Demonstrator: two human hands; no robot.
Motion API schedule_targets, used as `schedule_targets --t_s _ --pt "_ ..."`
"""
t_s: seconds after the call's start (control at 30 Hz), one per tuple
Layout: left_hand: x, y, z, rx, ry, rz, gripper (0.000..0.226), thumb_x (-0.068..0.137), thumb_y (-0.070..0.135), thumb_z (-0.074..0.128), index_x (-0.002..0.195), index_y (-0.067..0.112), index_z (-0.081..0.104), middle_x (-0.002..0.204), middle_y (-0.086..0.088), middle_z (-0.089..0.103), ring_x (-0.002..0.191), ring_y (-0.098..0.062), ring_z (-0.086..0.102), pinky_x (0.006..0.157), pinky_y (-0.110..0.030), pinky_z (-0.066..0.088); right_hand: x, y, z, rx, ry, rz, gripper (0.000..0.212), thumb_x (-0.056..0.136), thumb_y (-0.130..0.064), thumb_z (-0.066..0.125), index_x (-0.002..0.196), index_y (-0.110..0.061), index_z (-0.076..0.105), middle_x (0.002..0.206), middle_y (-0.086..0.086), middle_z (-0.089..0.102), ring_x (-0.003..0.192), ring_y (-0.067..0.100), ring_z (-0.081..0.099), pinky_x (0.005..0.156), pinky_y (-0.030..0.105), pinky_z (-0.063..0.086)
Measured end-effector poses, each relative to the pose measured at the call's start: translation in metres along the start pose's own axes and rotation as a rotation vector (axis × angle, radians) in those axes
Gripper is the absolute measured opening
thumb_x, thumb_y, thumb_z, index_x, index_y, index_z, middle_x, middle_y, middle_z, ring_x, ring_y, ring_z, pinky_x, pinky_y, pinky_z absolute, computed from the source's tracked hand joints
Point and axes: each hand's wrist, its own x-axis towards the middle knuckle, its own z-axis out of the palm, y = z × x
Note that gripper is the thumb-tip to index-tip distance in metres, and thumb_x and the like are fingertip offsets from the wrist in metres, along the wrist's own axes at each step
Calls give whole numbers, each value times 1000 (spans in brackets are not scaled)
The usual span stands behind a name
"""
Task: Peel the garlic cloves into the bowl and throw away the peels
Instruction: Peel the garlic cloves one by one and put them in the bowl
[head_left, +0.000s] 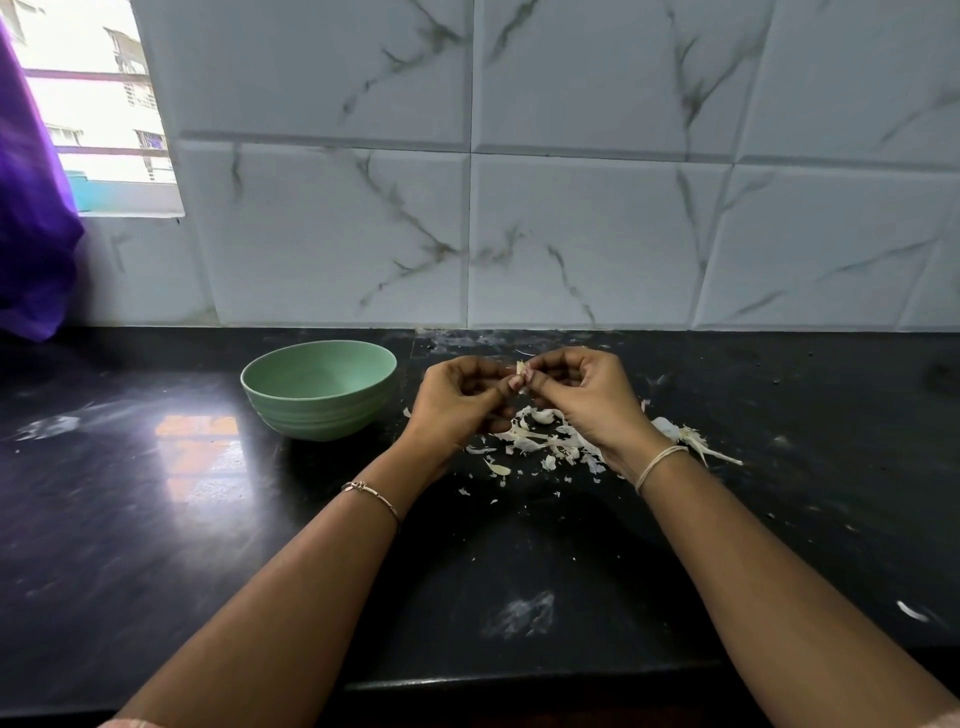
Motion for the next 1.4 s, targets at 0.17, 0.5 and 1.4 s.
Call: schedule_targets --t_s 0.17,0.5,1.4 --pt "0 -1 0 -1 3 -8 12 86 5 70 95 -2 67 70 -7 66 54 -10 62 56 -25 58 0 0 -2 -81 28 -31 9 83 -4 73 84 -13 72 81 5 73 75 11 69 74 27 58" --pt "-2 0 3 -4 -19 -20 3 87 6 69 89 3 69 73 -9 65 54 -10 62 56 -25 57 2 2 -1 -301 122 -136 10 75 -10 80 74 -17 73 72 -3 72 64 3 65 66 20 57" --pt "1 -2 0 -32 66 -42 17 85 10 73 97 -2 69 83 -15 66 56 -11 57 58 -27 58 -2 0 0 -172 94 -99 3 79 -8 77 82 -8 76 74 3 73 69 12 70 74 29 59"
